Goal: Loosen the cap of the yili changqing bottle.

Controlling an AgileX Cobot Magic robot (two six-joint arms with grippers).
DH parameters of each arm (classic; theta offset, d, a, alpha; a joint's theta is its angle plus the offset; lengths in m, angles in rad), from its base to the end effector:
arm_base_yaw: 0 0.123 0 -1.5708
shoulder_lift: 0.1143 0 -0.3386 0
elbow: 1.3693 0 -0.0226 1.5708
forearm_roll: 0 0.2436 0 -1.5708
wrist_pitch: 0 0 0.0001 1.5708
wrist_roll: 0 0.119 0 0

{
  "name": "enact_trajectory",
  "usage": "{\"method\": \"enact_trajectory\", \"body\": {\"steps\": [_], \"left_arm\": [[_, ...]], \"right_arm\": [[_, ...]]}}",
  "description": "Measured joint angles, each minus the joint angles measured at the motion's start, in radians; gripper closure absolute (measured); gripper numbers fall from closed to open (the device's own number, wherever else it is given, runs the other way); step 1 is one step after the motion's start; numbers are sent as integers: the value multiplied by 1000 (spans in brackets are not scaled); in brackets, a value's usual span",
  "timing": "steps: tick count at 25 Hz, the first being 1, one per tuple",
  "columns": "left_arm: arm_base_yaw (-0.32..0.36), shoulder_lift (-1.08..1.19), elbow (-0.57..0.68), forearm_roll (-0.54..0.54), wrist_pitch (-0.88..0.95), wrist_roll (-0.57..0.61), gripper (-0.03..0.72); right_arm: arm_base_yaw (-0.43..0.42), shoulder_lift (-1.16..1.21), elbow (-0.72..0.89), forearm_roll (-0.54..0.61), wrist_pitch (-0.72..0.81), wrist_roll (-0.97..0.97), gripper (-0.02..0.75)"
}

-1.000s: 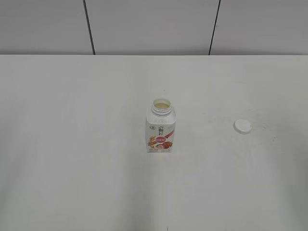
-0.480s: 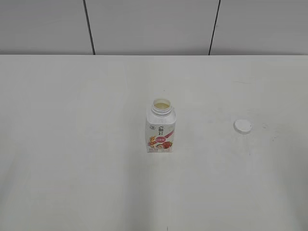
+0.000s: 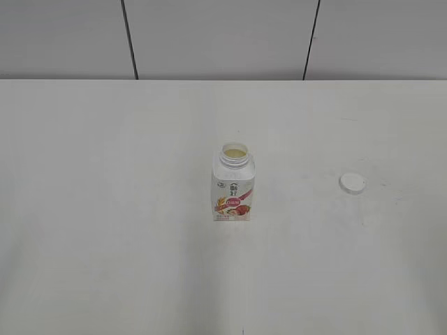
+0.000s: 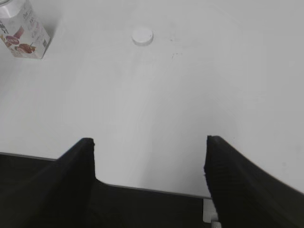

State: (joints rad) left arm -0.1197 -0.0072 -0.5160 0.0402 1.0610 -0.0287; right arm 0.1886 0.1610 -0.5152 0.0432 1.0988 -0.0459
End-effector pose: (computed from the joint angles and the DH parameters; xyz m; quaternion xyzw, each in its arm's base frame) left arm -0.0422 0.0093 0.2655 0.0375 0.8462 -0.0194 0.5312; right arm -0.0216 0.0005 0.2668 -0.1046 0.8912 0.0530 0.4382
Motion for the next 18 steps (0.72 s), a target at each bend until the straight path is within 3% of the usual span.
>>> {"method": "enact_trajectory", "body": {"steps": [8,18], "left_arm": [[0,0,0,0,0,1,183],[0,0,0,-2,-2,3,185]], "right_arm": [[0,-156,0,0,0,0,172],[0,-169,2,0,-2,1,172]]}}
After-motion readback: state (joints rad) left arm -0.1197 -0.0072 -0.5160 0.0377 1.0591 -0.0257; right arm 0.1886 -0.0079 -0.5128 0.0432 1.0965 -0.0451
